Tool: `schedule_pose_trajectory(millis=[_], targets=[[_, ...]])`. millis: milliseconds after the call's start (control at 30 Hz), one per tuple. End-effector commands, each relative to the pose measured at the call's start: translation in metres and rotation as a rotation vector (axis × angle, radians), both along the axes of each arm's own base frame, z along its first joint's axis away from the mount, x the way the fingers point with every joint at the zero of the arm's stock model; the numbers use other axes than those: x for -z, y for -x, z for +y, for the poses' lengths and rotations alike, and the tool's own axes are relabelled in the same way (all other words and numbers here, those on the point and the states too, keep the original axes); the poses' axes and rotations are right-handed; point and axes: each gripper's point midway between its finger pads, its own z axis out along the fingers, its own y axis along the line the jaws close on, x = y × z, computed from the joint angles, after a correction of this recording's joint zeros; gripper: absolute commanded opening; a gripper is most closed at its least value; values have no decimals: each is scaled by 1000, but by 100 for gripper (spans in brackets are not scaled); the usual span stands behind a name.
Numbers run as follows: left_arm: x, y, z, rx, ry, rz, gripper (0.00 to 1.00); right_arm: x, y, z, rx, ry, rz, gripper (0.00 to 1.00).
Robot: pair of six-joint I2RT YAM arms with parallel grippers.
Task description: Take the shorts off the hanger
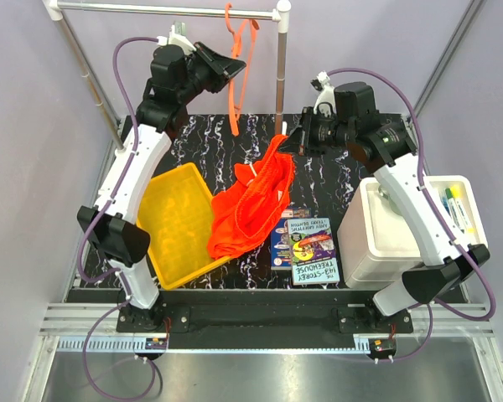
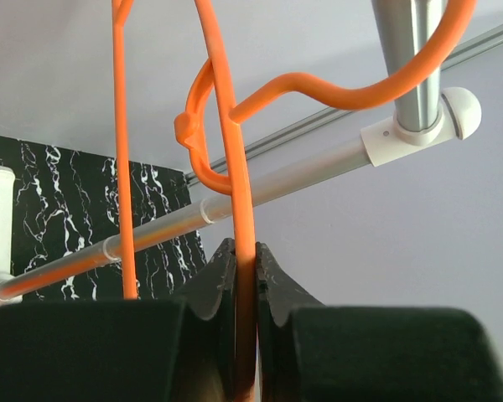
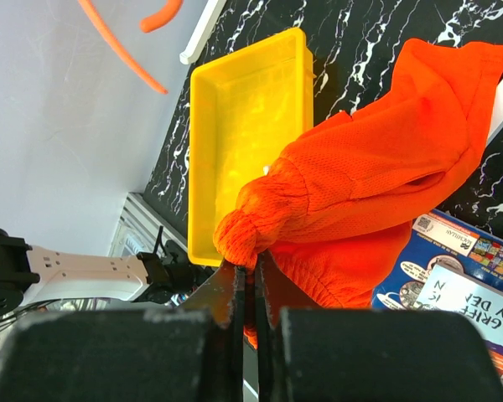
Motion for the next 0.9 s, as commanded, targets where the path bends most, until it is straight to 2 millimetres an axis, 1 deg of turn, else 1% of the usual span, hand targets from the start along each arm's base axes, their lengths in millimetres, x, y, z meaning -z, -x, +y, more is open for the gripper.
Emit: schedule_pose_trajectory(millis=[0,33,67,100,133,167,200,233,267,300,333,367,400,433,467,500,533,567,600,633,667,700,733,767,800,833,867], targets=[[-25,16,12,-15,-32,-60,18,-39,0,-2,-6,-55,-101,0],[-24,19,15,-19,-46,-53,22,-39,1,-1,-7,-56,-96,0],[-23,21,17,-19,-68,-61,32,-40,1,-1,-8,-58,-99,0],[-21,22,20,-28,-84,-58,38,-42,1,0,-10,-61,-100,0],[-22,28,25,-32,-118,-68,43,-43,0,-1,-9,-62,-101,0],[-21,32,28,-35,-138,-71,47,-45,0,1,-11,-65,-104,0],[-12,33,33,-48,-161,-55,53,-45,1,1,-15,-69,-99,0],[-21,45,42,-61,-181,-84,55,-46,0,2,-17,-69,-99,0],[-8,47,46,-70,-200,-61,57,-48,0,2,-17,-74,-100,0],[-7,52,52,-85,-209,-63,68,-48,0,3,-20,-76,-97,0],[-19,66,63,-100,-218,-100,75,-46,-2,4,-19,-76,-90,0],[-11,70,66,-99,-236,-90,85,-49,-1,5,-19,-83,-88,0],[-11,78,68,-91,-248,-100,90,-48,-2,6,-20,-84,-82,0],[-20,93,72,-84,-266,-137,99,-49,-2,6,-17,-90,-77,0],[-8,98,72,-68,-284,-123,99,-51,-4,8,-11,-101,-67,0],[-5,107,70,-40,-292,-126,99,-51,-4,9,-13,-106,-61,0],[-10,125,72,-26,-297,-156,99,-50,-6,11,-12,-110,-50,0],[10,130,69,2,-316,-128,99,-53,-7,12,-7,-123,-41,0],[14,139,67,25,-327,-135,99,-54,-6,14,-12,-133,-32,0],[10,159,64,49,-342,-177,99,-53,-8,16,-14,-137,-21,0],[30,165,60,76,-363,-154,99,-58,-7,17,-15,-152,-18,0],[35,173,57,84,-377,-160,99,-60,-6,19,-22,-160,-12,0],[32,194,48,125,-393,-206,99,-63,-6,19,-20,-168,-8,0],[49,200,44,145,-419,-193,99,-67,-7,20,-20,-180,-6,0],[54,204,43,129,-442,-198,99,-68,-6,22,-26,-187,0,0],[54,223,33,168,-468,-245,99,-69,-7,23,-31,-191,2,0],[68,227,29,181,-502,-242,99,-75,-6,23,-36,-199,-9,0]])
